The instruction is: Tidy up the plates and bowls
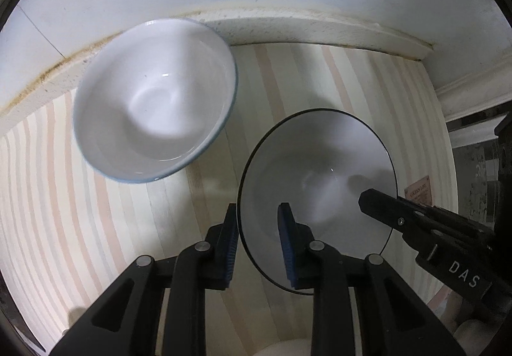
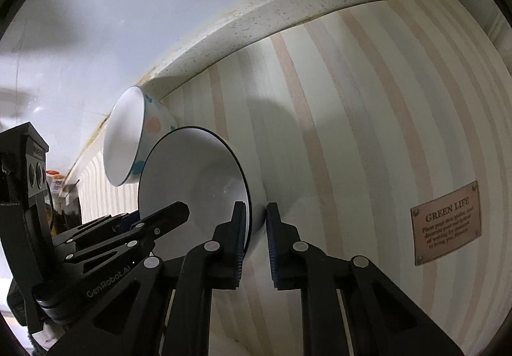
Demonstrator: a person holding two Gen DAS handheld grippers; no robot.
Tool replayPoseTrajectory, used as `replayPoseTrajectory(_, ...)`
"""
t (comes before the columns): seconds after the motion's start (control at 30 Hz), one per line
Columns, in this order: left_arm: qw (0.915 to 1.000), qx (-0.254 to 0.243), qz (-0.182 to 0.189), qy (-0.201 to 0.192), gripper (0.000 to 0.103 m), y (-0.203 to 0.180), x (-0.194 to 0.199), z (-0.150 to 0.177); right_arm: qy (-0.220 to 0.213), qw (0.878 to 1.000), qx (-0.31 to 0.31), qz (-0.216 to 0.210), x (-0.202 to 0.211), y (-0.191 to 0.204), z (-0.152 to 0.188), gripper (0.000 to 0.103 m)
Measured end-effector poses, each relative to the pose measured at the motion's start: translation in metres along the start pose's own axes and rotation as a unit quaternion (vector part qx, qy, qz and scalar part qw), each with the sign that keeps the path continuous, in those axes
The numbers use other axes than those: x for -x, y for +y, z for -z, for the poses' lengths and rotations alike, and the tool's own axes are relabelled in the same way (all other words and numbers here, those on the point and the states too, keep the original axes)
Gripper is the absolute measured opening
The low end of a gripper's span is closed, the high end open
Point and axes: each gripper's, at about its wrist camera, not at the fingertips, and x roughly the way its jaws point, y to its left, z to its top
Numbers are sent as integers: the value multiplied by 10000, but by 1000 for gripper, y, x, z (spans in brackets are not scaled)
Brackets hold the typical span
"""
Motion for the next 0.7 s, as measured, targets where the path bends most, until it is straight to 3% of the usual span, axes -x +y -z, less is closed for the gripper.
replayPoseTrajectory(0.33,9986,-268,3,-446,22,-13,61,31,-225,9995,167,-147,45,15,30,14)
replayPoseTrajectory(0.7,9967,-516,88,-626,22,-17,115,93,-454,9982,264,-289,107,39,96,14)
